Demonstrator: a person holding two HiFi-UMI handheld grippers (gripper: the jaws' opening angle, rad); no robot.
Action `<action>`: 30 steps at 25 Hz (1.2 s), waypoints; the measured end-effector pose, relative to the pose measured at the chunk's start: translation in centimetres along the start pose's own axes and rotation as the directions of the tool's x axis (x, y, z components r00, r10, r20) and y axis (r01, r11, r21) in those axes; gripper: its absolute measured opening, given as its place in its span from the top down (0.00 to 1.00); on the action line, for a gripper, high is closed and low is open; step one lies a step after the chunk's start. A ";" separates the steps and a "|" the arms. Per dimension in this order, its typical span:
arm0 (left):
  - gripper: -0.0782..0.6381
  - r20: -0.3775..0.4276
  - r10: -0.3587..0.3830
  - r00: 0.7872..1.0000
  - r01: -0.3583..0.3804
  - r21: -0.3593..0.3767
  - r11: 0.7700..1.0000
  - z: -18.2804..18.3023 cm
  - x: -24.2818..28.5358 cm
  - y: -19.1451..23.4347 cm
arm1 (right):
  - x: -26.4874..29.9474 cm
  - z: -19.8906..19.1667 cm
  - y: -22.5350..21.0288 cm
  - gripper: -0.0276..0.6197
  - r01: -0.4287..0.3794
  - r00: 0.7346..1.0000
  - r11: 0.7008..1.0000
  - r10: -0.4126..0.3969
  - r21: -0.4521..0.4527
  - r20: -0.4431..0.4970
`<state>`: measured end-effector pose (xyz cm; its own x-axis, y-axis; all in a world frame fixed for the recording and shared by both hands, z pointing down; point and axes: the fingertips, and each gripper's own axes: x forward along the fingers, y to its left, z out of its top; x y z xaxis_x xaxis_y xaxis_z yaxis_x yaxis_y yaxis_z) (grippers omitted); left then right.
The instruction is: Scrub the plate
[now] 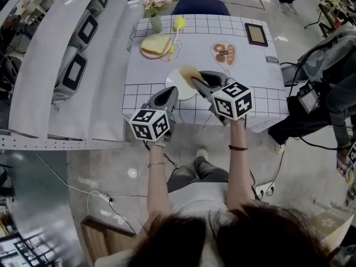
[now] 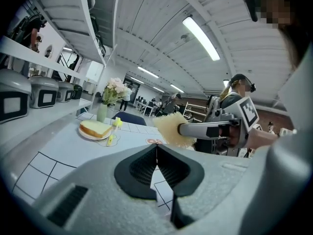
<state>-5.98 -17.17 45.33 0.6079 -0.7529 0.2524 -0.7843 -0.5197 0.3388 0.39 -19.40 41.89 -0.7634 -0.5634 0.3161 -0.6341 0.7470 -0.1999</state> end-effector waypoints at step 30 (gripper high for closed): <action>0.88 -0.182 -0.086 0.980 0.062 -0.132 0.989 -2.2 4.5 6.5 | 9.0 -3.2 -3.2 0.83 -0.004 0.978 1.000 0.009 0.021 -0.207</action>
<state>-8.01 -23.04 50.70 0.6853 -0.6193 0.3832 -0.7219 -0.5077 0.4703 -4.07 -25.75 48.37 -0.7267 -0.4719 0.4992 -0.6333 0.7417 -0.2208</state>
